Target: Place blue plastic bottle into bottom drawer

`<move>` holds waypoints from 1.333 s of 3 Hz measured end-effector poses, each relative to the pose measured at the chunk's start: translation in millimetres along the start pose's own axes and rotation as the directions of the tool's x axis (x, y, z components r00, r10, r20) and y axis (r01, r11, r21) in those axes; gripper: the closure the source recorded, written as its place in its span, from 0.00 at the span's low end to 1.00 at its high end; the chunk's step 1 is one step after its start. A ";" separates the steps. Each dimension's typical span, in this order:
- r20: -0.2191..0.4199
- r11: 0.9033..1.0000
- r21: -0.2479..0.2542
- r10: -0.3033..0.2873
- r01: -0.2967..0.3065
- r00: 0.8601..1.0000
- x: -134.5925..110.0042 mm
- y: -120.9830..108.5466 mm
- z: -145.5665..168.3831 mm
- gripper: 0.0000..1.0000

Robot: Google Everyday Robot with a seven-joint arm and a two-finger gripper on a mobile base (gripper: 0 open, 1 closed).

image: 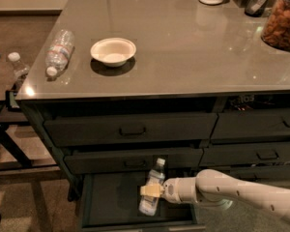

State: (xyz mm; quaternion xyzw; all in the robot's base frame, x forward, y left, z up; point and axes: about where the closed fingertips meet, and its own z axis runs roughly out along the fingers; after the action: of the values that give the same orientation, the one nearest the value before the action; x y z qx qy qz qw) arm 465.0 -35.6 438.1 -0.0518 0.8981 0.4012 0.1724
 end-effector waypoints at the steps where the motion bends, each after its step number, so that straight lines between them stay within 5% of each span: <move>1: 0.004 0.996 -0.038 0.075 -0.075 0.997 15.5 -31.4 23.5 1.00; 2: -0.038 0.984 -0.068 0.163 -0.165 0.986 32.7 -58.4 56.2 1.00; 4: -0.055 0.977 -0.081 0.192 -0.196 0.980 35.9 -70.3 76.8 1.00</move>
Offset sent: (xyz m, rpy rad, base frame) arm -0.0004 0.0077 -0.1327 0.1434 0.2373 -0.0687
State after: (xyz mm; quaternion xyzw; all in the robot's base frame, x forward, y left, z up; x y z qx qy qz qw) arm 468.2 -24.5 328.6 0.0191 0.8845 0.4532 0.1087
